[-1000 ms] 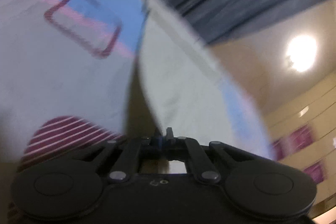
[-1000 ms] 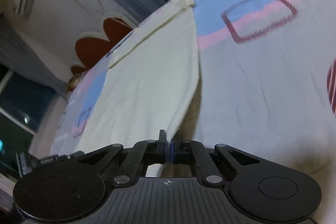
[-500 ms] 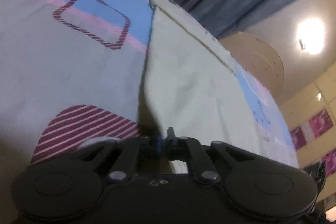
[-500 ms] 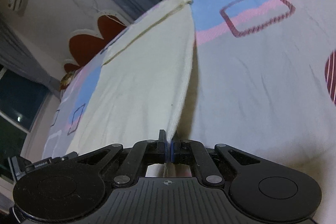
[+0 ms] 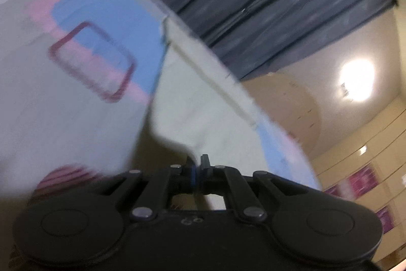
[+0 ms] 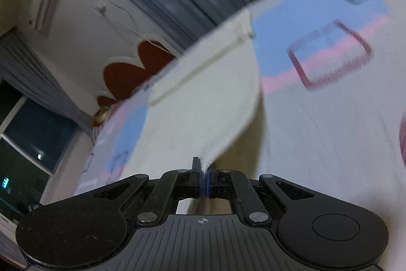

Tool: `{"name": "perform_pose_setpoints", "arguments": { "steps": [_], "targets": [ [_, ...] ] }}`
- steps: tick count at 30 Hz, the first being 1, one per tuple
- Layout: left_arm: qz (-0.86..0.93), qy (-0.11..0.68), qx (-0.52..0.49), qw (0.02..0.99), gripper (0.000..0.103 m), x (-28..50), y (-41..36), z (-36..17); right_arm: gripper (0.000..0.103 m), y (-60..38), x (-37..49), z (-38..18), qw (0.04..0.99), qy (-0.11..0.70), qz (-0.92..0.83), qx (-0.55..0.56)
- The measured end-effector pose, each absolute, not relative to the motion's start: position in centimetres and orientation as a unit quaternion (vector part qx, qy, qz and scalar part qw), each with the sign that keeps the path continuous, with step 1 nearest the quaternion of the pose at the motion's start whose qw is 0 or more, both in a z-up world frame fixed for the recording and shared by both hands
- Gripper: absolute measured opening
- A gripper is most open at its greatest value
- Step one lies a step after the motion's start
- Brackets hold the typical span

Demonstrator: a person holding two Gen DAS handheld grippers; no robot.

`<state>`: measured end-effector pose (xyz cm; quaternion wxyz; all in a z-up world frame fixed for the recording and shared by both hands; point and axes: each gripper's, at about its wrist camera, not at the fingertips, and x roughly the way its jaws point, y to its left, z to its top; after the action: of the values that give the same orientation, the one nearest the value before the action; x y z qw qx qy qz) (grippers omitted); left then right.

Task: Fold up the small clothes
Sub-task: 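Lift the hem end and fold it over toward the collar, open both grippers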

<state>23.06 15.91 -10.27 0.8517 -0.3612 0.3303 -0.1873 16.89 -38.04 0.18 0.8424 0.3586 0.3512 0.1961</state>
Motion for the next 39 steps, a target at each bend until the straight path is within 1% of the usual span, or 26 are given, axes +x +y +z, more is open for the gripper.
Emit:
{"name": "perform_pose_setpoints", "arguments": {
  "steps": [6,10,13,16,22,27,31,32,33,34,35,36,37,38,39],
  "targets": [
    [-0.201,0.288,-0.397,0.848,0.002,27.8,15.7,-7.1,0.002,-38.3,21.9,3.2,0.855,0.304,0.201,0.370],
    [-0.190,0.261,-0.399,0.858,0.002,33.5,15.0,-4.5,0.002,-38.4,26.8,5.1,0.865,0.287,0.193,0.364],
    [-0.173,0.254,-0.392,0.867,0.002,38.6,14.6,-3.5,0.002,-39.1,32.0,5.3,0.863,0.280,0.184,0.378],
    [-0.159,0.266,-0.383,0.870,0.002,44.1,14.1,-3.6,0.002,-40.0,37.4,3.9,0.853,0.289,0.175,0.397],
    [-0.136,0.300,-0.345,0.879,0.002,53.4,12.6,-5.5,0.002,-41.0,47.5,-2.1,0.832,0.322,0.149,0.426],
    [-0.111,0.345,-0.326,0.873,0.002,58.7,11.9,-8.2,0.002,-41.9,53.2,-6.8,0.810,0.343,0.132,0.456],
    [-0.099,0.368,-0.311,0.871,0.003,61.4,11.2,-10.3,0.003,-42.0,56.7,-9.7,0.807,0.358,0.135,0.450],
    [-0.102,0.360,-0.316,0.872,0.014,61.5,11.2,-10.2,0.003,-42.2,57.1,-9.9,0.812,0.349,0.140,0.446],
    [-0.107,0.342,-0.323,0.876,0.031,61.3,11.5,-10.0,0.003,-42.2,57.3,-9.8,0.823,0.338,0.141,0.434],
    [-0.113,0.321,-0.331,0.880,0.041,61.1,11.8,-9.9,0.003,-42.0,57.5,-9.6,0.830,0.336,0.140,0.422],
    [-0.110,0.307,-0.334,0.884,0.054,61.2,12.0,-9.7,0.013,-42.0,57.6,-9.5,0.836,0.332,0.138,0.415],
    [-0.105,0.299,-0.334,0.888,0.055,61.2,12.2,-9.5,0.045,-42.1,57.5,-9.4,0.844,0.322,0.137,0.407],
    [-0.109,0.291,-0.337,0.889,0.056,61.4,12.3,-9.3,0.058,-42.1,57.1,-9.0,0.855,0.306,0.135,0.396],
    [-0.114,0.288,-0.337,0.889,0.056,61.4,12.5,-9.2,0.061,-42.4,56.8,-8.8,0.863,0.290,0.135,0.392],
    [-0.116,0.288,-0.326,0.893,0.056,61.4,12.5,-9.0,0.061,-42.7,56.7,-8.8,0.862,0.285,0.135,0.397]
  ]
}}
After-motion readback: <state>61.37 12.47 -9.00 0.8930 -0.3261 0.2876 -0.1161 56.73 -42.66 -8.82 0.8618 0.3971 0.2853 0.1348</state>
